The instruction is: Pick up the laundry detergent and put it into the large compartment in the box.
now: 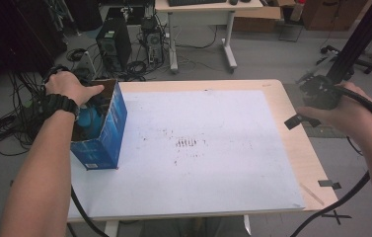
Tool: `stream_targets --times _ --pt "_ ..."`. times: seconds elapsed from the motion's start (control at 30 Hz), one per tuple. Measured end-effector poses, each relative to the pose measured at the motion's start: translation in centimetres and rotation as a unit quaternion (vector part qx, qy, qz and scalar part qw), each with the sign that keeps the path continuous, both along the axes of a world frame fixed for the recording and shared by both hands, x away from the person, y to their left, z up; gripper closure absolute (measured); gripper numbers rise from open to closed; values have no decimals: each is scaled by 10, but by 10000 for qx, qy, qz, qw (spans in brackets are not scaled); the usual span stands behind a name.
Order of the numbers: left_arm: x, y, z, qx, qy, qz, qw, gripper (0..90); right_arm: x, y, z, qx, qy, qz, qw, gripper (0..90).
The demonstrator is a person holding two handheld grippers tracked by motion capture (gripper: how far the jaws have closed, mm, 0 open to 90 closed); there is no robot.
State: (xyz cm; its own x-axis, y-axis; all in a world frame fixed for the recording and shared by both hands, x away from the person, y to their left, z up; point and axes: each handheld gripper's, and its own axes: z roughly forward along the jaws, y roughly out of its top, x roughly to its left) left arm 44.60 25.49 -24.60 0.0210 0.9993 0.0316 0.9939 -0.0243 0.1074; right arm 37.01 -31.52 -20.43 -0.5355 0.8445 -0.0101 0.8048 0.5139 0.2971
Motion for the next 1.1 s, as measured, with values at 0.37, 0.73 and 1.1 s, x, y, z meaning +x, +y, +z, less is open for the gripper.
stream_targets --times 0.37,0.73,1.1 --pt "0 2 -13 -22 63 1 10000 376 -2 -3 1 -26 2 -42 10000 142" --pt "1 2 -26 -19 96 -39 9999 375 -2 -2 0 -34 16 -36 10000 142" --pt "2 4 -31 -61 39 -44 10000 374 0 0 -1 -56 33 -24 10000 142"
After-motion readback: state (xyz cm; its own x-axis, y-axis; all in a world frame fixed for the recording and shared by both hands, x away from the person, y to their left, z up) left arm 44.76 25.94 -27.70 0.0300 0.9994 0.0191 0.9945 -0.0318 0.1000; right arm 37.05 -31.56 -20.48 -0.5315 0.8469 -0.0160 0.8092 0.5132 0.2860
